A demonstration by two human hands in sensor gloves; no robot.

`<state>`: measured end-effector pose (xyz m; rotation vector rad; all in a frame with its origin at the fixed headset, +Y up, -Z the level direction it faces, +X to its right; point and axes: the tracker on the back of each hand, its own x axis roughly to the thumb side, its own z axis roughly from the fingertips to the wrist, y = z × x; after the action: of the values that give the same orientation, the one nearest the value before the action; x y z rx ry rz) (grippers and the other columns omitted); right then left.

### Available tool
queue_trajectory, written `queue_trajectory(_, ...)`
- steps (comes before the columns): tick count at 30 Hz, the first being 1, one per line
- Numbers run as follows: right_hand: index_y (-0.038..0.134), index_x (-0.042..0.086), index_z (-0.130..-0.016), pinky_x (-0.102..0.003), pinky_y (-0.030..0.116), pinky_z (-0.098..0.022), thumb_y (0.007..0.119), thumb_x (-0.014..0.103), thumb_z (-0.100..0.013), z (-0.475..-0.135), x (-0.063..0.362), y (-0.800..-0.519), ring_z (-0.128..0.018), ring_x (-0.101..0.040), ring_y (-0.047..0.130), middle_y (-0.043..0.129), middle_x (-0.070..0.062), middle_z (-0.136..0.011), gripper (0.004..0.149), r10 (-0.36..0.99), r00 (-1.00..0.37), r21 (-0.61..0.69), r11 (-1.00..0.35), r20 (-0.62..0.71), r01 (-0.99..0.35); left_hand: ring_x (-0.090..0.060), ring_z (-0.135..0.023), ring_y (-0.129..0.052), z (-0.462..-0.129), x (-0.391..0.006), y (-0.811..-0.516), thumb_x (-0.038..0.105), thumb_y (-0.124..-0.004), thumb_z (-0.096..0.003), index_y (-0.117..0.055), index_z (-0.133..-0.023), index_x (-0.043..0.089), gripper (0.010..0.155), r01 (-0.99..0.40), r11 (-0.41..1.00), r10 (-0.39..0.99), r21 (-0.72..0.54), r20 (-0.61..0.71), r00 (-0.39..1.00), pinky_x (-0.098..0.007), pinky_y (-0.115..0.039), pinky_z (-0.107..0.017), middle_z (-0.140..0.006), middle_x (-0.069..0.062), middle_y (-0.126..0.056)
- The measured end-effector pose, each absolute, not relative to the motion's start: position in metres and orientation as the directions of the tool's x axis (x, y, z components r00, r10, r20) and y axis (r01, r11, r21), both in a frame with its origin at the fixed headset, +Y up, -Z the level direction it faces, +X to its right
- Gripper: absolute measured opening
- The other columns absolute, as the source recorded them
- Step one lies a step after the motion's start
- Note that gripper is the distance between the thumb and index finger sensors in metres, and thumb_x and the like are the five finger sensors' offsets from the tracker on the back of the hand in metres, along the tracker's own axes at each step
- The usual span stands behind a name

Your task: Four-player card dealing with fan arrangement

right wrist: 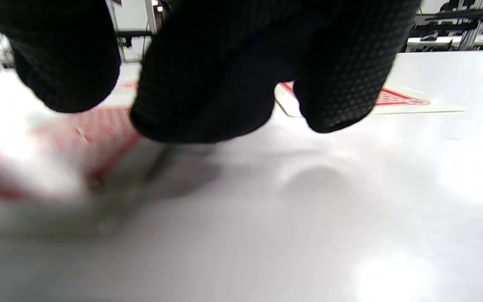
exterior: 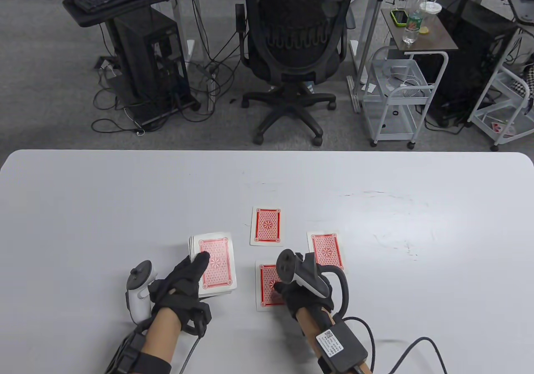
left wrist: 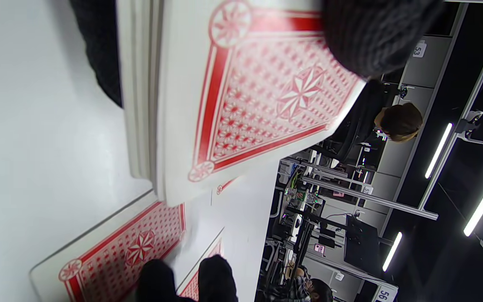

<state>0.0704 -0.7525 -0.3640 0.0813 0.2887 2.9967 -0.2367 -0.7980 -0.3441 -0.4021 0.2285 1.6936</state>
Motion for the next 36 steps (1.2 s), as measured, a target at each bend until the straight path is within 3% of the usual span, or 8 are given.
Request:
queue_trajectory(5,0.058,0.004,-0.105,-0.056,0.074,-0.051,0.076,0.052,-0.054,-0.361,0.068,-0.733,-0.053,-0.024,0.101,0.08,-0.014,-0.085,0.072,0.579,-0.803,0.188,-0.812,0.138,-0.553,-0.027,-0.073,-0.102,-0.34,-0.218,-0.794,0.055,-0.079,-0.0508,-0.07,-0.096,0.03,0.053,-0.963,-0.23,0.91,-0.14,-0.381,-0.162,-0.046,-0.088,-0.051,-0.092,0.006,-0.089)
queue_trajectory(9,0.056,0.005,-0.105,-0.061,0.071,-0.053,0.079,0.055,-0.052,-0.36,0.054,-0.726,-0.064,-0.029,0.097,0.075,-0.013,-0.089,0.076,0.747,-0.64,0.257,-0.664,0.182,-0.702,-0.027,-0.073,-0.102,-0.338,-0.203,-0.788,0.056,-0.079,-0.051,-0.07,-0.096,0.031,0.052,-0.95,-0.252,0.909,-0.182,-0.381,-0.168,-0.046,-0.088,-0.051,-0.092,0.007,-0.089)
queue_trajectory(12,0.06,0.006,-0.099,-0.059,0.072,-0.052,0.086,0.048,-0.05,-0.36,0.049,-0.729,-0.055,-0.023,0.099,0.079,-0.007,-0.08,0.07,0.835,-0.532,0.278,-0.549,0.142,-0.788,-0.025,-0.073,-0.103,-0.336,-0.197,-0.782,0.056,-0.079,-0.0508,-0.07,-0.096,0.032,0.052,-0.951,-0.231,0.92,-0.207,-0.364,-0.145,-0.044,-0.089,-0.051,-0.091,0.008,-0.09)
queue_trajectory(19,0.075,0.007,-0.089,-0.058,0.076,-0.051,0.093,0.04,-0.044,-0.361,0.049,-0.73,-0.041,-0.018,0.107,0.091,-0.004,-0.065,0.058,0.865,-0.485,0.243,-0.502,0.127,-0.83,-0.025,-0.073,-0.103,-0.332,-0.208,-0.772,0.056,-0.08,-0.0497,-0.071,-0.095,0.032,0.052,-0.958,-0.185,0.928,-0.217,-0.36,-0.098,-0.044,-0.089,-0.051,-0.09,0.008,-0.091)
queue_trajectory(24,0.065,0.0,-0.096,-0.058,0.075,-0.052,0.091,0.033,-0.045,-0.367,0.039,-0.732,-0.045,-0.02,0.109,0.092,-0.003,-0.066,0.065,0.89,-0.44,0.297,-0.454,0.116,-0.84,-0.028,-0.069,-0.104,-0.331,-0.224,-0.791,0.054,-0.081,-0.0499,-0.074,-0.095,0.029,0.052,-0.924,-0.347,0.874,-0.163,-0.414,-0.256,-0.045,-0.091,-0.046,-0.089,0.005,-0.092)
queue_trajectory(28,0.062,-0.001,-0.097,-0.056,0.077,-0.051,0.088,0.033,-0.047,-0.373,0.027,-0.728,-0.045,-0.019,0.109,0.092,-0.001,-0.067,0.066,0.875,-0.465,0.301,-0.483,0.135,-0.822,-0.026,-0.07,-0.105,-0.34,-0.252,-0.784,0.055,-0.08,-0.0507,-0.073,-0.095,0.03,0.051,-0.954,-0.247,0.918,-0.172,-0.356,-0.173,-0.043,-0.092,-0.046,-0.089,0.006,-0.092)
queue_trajectory(33,0.056,-0.002,-0.101,-0.05,0.079,-0.045,0.089,0.034,-0.048,-0.396,0.01,-0.721,-0.032,-0.014,0.103,0.09,-0.001,-0.068,0.072,0.825,-0.556,0.288,-0.559,0.101,-0.777,-0.026,-0.07,-0.104,-0.336,-0.302,-0.789,0.055,-0.08,-0.0512,-0.072,-0.096,0.03,0.051,-0.957,-0.279,0.892,0.074,-0.35,-0.287,-0.044,-0.091,-0.047,-0.09,0.006,-0.091)
queue_trajectory(36,0.048,-0.003,-0.103,-0.05,0.078,-0.045,0.086,0.033,-0.05,-0.414,-0.013,-0.724,-0.032,-0.012,0.102,0.085,-0.003,-0.073,0.075,0.694,-0.715,0.312,-0.699,0.081,-0.643,-0.026,-0.071,-0.104,-0.334,-0.327,-0.794,0.056,-0.079,-0.0518,-0.071,-0.096,0.031,0.051,-0.948,-0.265,0.88,0.177,-0.356,-0.313,-0.043,-0.091,-0.048,-0.091,0.006,-0.09)
